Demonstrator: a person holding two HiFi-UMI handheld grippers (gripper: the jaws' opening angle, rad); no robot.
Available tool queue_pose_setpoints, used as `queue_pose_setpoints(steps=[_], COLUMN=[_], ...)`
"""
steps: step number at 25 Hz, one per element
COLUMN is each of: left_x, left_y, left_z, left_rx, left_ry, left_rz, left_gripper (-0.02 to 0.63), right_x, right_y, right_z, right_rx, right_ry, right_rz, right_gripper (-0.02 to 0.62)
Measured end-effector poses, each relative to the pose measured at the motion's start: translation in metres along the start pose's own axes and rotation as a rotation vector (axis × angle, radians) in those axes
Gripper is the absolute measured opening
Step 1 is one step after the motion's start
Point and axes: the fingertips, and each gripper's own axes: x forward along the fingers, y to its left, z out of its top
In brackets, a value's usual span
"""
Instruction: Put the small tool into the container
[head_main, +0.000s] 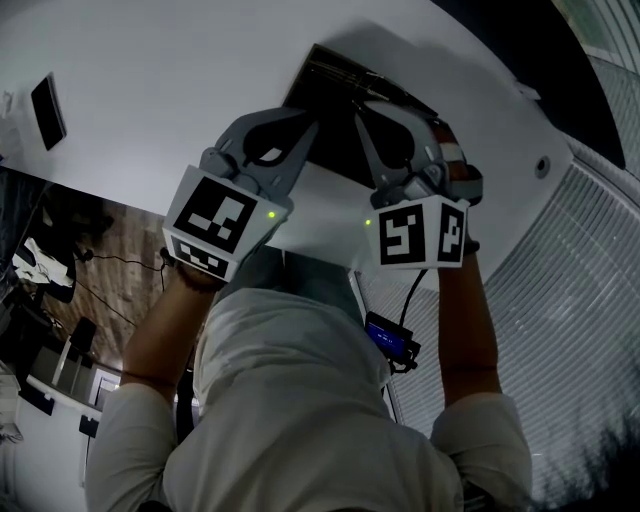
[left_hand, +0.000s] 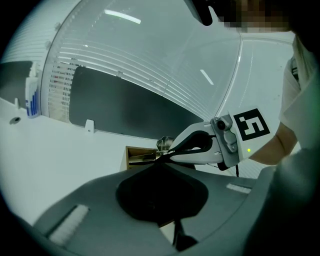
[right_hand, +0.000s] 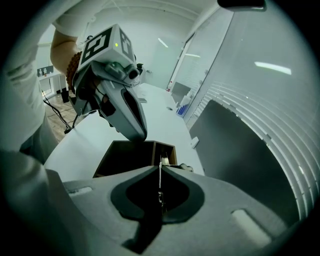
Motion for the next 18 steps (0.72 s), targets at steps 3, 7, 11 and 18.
queue_pose_setpoints(steps=[3, 7, 11, 18], left_x=[-0.003, -0.004, -0.001, -0.001], left_y=[0.001, 0.004, 0.004, 0.003], left_z=[-0.004, -0.012, -0.014, -0.018], left_rx=[-0.013, -0.026, -0.026, -0.029], left_ry=[0.006, 0.016, 0.019, 0.024], left_rz=[-0.008, -0.010, -0.016, -0.017], left_gripper=[0.003, 0.003, 0.003, 0.003], right_x=[0.004, 0.010, 0.014, 0.015], right_y=[0.001, 0.003, 0.003, 0.002], right_z=[0.003, 0.004, 0.001, 0.001], right_rx=[0.010, 0.030, 0.057, 0.095], right_ry=[0.004, 0.007, -0.002, -0.014], right_rz=[0.021, 0.062, 0.083, 0.099], right_gripper=[0.011, 0.011, 0.011, 0.014])
